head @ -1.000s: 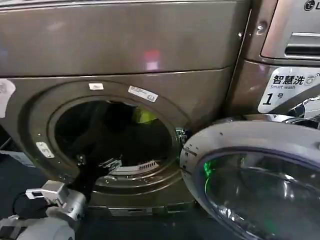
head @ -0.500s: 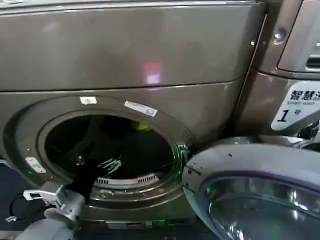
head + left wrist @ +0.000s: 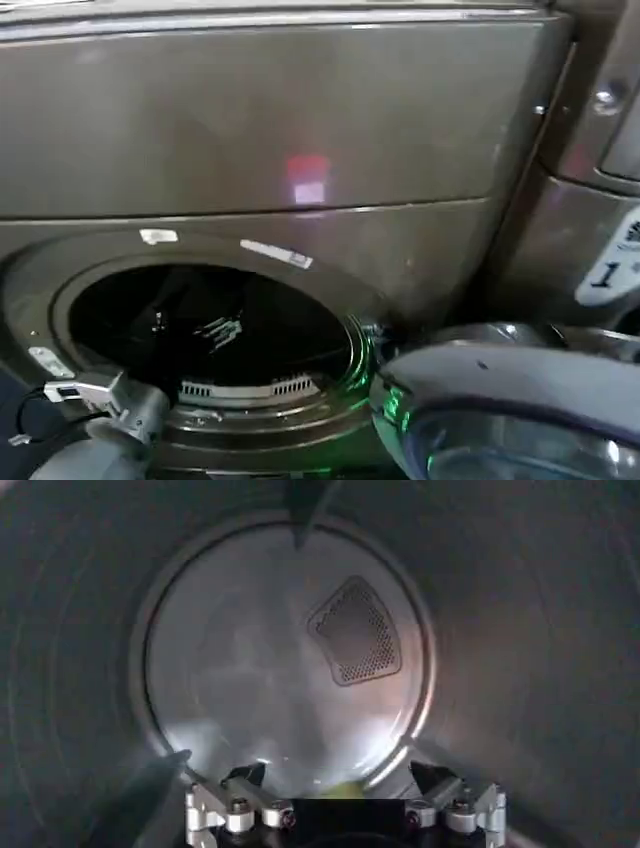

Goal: Grasp the clothes from the dryer.

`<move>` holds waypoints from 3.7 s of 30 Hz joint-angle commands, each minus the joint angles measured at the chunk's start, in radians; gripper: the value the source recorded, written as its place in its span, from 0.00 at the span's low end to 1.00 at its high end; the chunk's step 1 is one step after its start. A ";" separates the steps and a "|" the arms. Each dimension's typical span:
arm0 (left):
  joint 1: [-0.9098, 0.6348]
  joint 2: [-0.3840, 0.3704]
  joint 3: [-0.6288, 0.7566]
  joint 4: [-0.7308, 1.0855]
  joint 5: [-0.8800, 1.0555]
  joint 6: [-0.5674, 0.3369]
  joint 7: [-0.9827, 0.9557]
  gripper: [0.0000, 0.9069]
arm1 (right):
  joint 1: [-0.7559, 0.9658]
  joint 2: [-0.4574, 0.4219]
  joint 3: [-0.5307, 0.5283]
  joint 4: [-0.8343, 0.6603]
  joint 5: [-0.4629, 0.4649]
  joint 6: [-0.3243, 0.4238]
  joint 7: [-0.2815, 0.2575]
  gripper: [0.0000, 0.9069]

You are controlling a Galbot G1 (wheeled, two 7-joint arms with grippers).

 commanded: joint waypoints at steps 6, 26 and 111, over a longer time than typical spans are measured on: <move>-0.121 0.026 0.003 0.160 -0.032 -0.075 -0.003 1.00 | -0.005 0.010 0.001 0.037 -0.064 -0.008 -0.024 1.00; -0.616 0.012 0.129 0.804 0.026 -0.267 -0.072 1.00 | -0.014 -0.010 0.029 0.050 -0.061 -0.002 -0.038 1.00; -1.527 0.092 0.804 2.196 1.119 -0.516 0.759 1.00 | -0.021 -0.002 0.041 0.031 -0.101 -0.013 -0.046 1.00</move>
